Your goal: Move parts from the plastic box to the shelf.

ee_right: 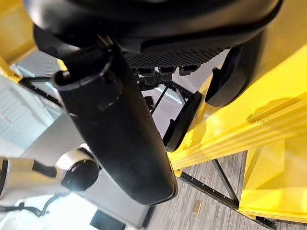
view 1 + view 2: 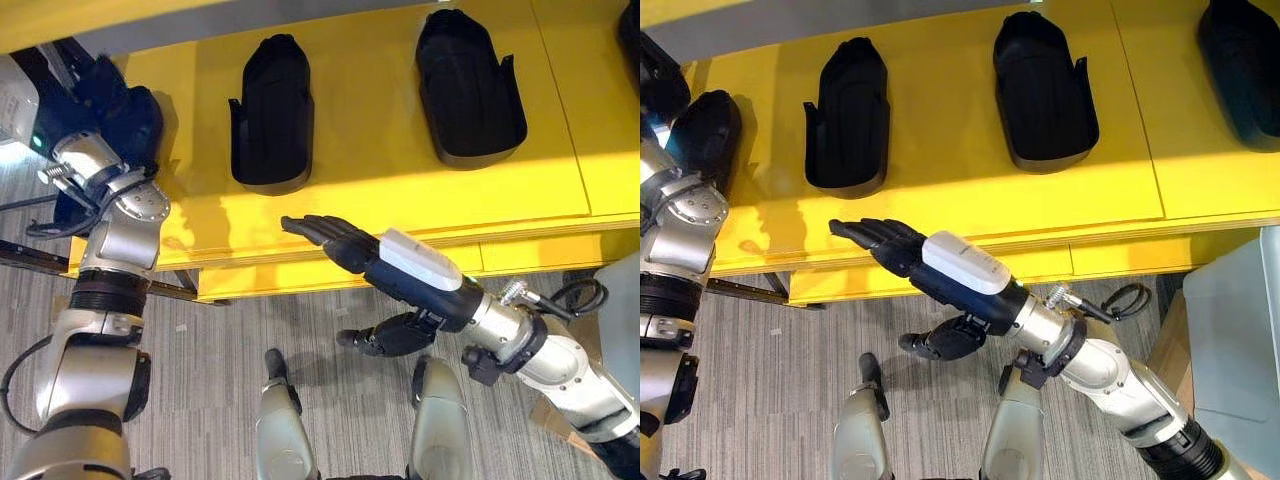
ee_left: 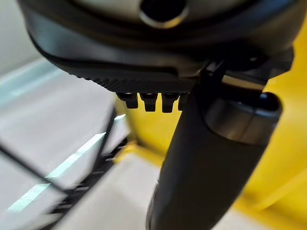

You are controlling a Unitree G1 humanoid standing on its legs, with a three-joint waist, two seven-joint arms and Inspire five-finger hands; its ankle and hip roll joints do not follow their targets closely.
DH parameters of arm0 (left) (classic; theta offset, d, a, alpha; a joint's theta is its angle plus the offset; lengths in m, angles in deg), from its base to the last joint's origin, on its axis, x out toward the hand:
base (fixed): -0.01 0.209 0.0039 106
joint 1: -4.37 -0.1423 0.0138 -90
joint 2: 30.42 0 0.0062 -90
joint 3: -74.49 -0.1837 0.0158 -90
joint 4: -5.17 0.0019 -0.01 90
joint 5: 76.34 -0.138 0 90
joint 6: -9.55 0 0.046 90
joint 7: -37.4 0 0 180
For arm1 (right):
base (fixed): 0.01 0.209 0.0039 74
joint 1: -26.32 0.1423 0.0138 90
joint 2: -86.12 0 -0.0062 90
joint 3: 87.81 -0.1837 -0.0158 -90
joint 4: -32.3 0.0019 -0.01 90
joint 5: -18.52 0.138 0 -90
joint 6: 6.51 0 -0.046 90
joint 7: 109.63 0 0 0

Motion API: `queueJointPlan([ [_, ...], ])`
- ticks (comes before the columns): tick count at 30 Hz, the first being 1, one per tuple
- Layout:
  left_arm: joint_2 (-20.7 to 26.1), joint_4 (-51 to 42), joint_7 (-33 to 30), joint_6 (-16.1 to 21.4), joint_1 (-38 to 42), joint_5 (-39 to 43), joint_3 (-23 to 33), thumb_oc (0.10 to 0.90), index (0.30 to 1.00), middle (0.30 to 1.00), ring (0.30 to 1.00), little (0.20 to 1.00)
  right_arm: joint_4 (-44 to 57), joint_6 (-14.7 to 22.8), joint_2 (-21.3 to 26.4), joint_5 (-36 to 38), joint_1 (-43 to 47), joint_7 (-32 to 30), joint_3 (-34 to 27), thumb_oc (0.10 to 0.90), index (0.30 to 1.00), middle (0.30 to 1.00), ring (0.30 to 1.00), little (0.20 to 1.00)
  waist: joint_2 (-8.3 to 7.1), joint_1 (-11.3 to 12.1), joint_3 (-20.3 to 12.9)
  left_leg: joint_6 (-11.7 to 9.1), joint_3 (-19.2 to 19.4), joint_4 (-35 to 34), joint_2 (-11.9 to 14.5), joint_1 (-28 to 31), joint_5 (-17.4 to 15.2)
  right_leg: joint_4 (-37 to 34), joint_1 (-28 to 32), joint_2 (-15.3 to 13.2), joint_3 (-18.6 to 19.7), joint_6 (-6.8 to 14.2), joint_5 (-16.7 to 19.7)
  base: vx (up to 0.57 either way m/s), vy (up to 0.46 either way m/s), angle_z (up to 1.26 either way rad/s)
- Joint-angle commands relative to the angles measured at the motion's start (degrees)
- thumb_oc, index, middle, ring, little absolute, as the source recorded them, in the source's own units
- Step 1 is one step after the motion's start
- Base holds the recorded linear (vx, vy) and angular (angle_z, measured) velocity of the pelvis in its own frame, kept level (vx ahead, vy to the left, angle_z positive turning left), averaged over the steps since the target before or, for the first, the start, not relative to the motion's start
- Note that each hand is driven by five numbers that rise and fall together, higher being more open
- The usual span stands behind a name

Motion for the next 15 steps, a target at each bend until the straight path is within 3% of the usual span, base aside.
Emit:
queueJointPlan([
  [1, 6.3, -16.4, 1.4, 8.6, -8.5, -6.4, 5.6, 0.9, 1.0, 1.0, 1.0, 1.0, 7.8, 8.5, -5.9, -1.3, -3.2, -6.9, -4.4, 0.9, 1.0, 1.0, 1.0, 1.0, -1.7, 0.9, -8.9, 1.6, 0.0, 2.7, 2.4, 1.0, -4.6, -10.9, 8.5, -2.8, 0.9, 3.9, 2.2, 0.06, -0.157, 0.0],
  [3, 4.3, -24.8, 5.4, 10.6, -17.5, -5.2, 8.1, 0.9, 1.0, 1.0, 1.0, 1.0, 7.6, 8.4, -6.5, -2.8, -5.3, -8.8, -5.1, 0.9, 1.0, 1.0, 1.0, 1.0, -1.64, 2.3, -9.5, 1.6, -0.8, 2.2, 2.2, 1.7, -4.5, -11.8, 9.9, -2.8, -0.2, 3.9, 2.3, 0.06, -0.146, 0.05],
  [5, 1.4, -32.3, 12.7, 14.0, -25.9, 3.8, 9.7, 0.9, 1.0, 1.0, 1.0, 1.0, 7.5, 7.7, -6.7, -4.4, -6.7, -11.2, -5.8, 0.9, 1.0, 1.0, 1.0, 1.0, -1.62, 3.8, -9.9, 1.8, -1.6, 1.8, 1.8, 2.5, -4.8, -12.6, 11.6, -2.9, -1.4, 3.9, 2.0, 0.04, -0.111, 0.08],
  [6, 0.8, -33.4, 13.7, 14.4, -27.2, 4.2, 10.1, 0.9, 1.0, 1.0, 1.0, 1.0, 7.5, 7.5, -6.7, -4.6, -6.9, -11.6, -5.8, 0.9, 1.0, 1.0, 1.0, 1.0, -1.49, 4.0, -10.0, 1.8, -1.7, 1.6, 1.7, 2.5, -4.5, -12.9, 11.6, -2.8, -1.6, 3.8, 2.2, 0.02, -0.116, 0.12],
  [7, -2.1, -39.1, 19.3, 17.3, -33.2, 4.5, 10.2, 0.9, 1.0, 1.0, 1.0, 1.0, 7.3, 6.2, -6.6, -5.3, -7.4, -14.5, -6.5, 0.9, 1.0, 1.0, 1.0, 1.0, -1.37, 5.6, -10.2, 2.1, -3.0, 1.2, 1.1, 2.6, -4.4, -13.2, 12.6, -2.7, -2.6, 3.6, 2.1, -0.01, -0.08, 0.14],
  [10, -3.6, -42.9, 22.8, 19.4, -37.4, 7.1, 10.5, 0.9, 1.0, 1.0, 1.0, 1.0, 7.2, 5.6, -6.4, -6.0, -8.2, -16.6, -7.4, 0.9, 1.0, 1.0, 1.0, 1.0, -1.35, 6.6, -10.5, 2.2, -3.9, 1.3, 0.7, 2.5, -4.6, -13.5, 13.5, -2.6, -3.4, 3.4, 1.9, 0.0, -0.097, 0.19],
  [11, -6.1, -47.8, 31.3, 22.8, -44.1, 13.0, 10.9, 0.9, 1.0, 1.0, 1.0, 1.0, 7.2, 4.4, -6.0, -6.7, -9.4, -19.9, -8.9, 0.9, 1.0, 1.0, 1.0, 1.0, -1.42, 8.4, -10.8, 2.3, -5.1, 1.2, 0.2, 2.4, -4.4, -13.9, 15.1, -2.3, -4.8, 3.0, 1.5, 0.0, -0.121, 0.34],
  [12, -6.9, -49.3, 42.5, 23.2, -47.3, 23.5, 11.1, 0.9, 1.0, 1.0, 1.0, 1.0, 7.2, 4.2, -5.7, -7.2, -10.2, -21.7, -9.8, 0.9, 1.0, 1.0, 1.0, 1.0, -1.47, 9.4, -10.8, 2.4, -5.6, 1.0, -0.2, 3.0, -4.7, -14.4, 16.4, -2.2, -5.6, 2.9, 1.0, -0.01, -0.128, 0.39],
  [14, -8.3, -52.2, 56.9, 20.3, -52.2, 34.8, 9.6, 0.9, 1.0, 1.0, 1.0, 1.0, 7.0, 3.7, -5.0, -7.6, -10.6, -24.0, -10.8, 0.9, 1.0, 1.0, 1.0, 1.0, -1.15, 10.7, -11.5, 2.7, -6.2, -0.5, -0.6, 3.8, -4.0, -15.8, 18.0, -1.9, -6.5, 2.8, 1.6, -0.03, -0.045, 0.36],
  [15, -8.3, -52.3, 60.5, 20.0, -52.8, 36.8, 8.9, 0.9, 1.0, 1.0, 1.0, 1.0, 6.9, 3.7, -4.5, -7.6, -10.7, -24.7, -10.9, 0.9, 1.0, 1.0, 1.0, 1.0, -1.06, 10.9, -11.6, 2.7, -6.3, -0.9, -0.7, 4.0, -3.9, -16.3, 18.4, -1.9, -6.6, 2.8, 1.7, -0.03, -0.011, 0.31],
])
